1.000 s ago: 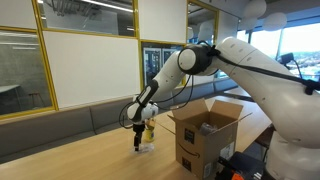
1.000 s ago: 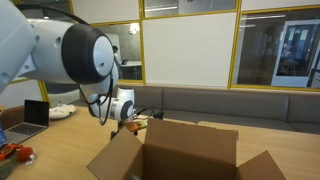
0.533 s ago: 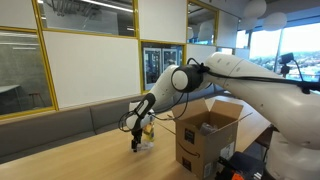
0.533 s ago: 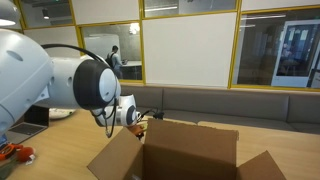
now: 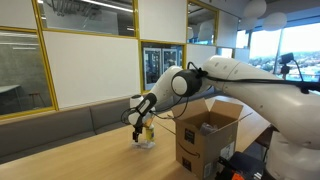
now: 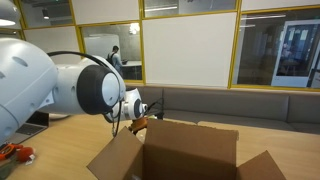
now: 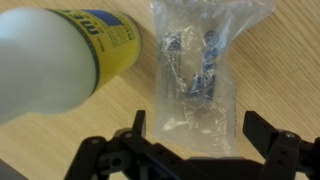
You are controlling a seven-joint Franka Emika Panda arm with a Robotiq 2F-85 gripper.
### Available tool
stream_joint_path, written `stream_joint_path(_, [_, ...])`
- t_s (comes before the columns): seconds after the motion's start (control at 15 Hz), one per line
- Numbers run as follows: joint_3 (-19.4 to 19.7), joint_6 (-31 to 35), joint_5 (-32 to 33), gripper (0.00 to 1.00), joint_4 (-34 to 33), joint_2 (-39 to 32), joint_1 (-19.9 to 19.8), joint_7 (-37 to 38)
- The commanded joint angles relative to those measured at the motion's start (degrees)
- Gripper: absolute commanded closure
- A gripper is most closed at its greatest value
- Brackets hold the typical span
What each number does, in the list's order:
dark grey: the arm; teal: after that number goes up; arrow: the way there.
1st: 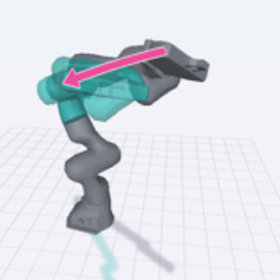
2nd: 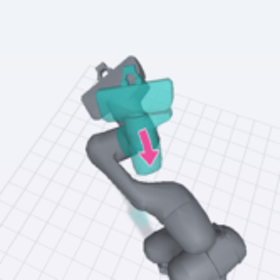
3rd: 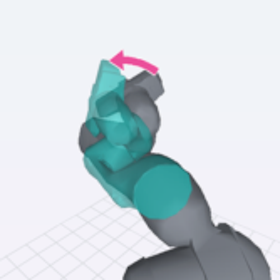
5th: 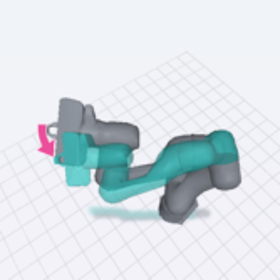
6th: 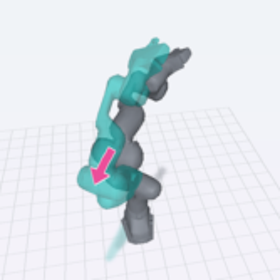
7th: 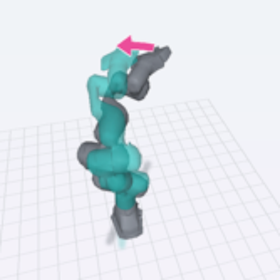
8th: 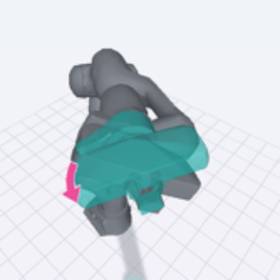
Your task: Pick up the plastic bag and bottle from the table and put them in the box.
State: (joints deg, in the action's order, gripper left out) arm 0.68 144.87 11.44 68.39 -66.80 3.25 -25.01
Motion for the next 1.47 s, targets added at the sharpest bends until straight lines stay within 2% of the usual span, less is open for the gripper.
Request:
stream_joint_path(0.0, [1.24,0.04,2.01,0.00,-4.29,-2.76,0.00,2.58])
stream_joint_path(0.8, [-2.15,-2.04,-0.03,0.00,-7.86,-8.91,-2.50,1.69])
stream_joint_path(0.87, [-2.25,-2.09,-0.02,0.04,-8.15,-9.20,-2.58,1.61])
stream_joint_path(0.93, [-2.41,-2.19,-0.06,0.26,-8.26,-9.31,-2.62,1.50])
stream_joint_path(1.07, [-2.45,-2.23,-0.06,0.31,-8.23,-9.21,-2.64,1.61])
stream_joint_path(1.4, [-1.93,-2.35,0.16,0.71,-6.09,-6.53,-2.12,3.10])
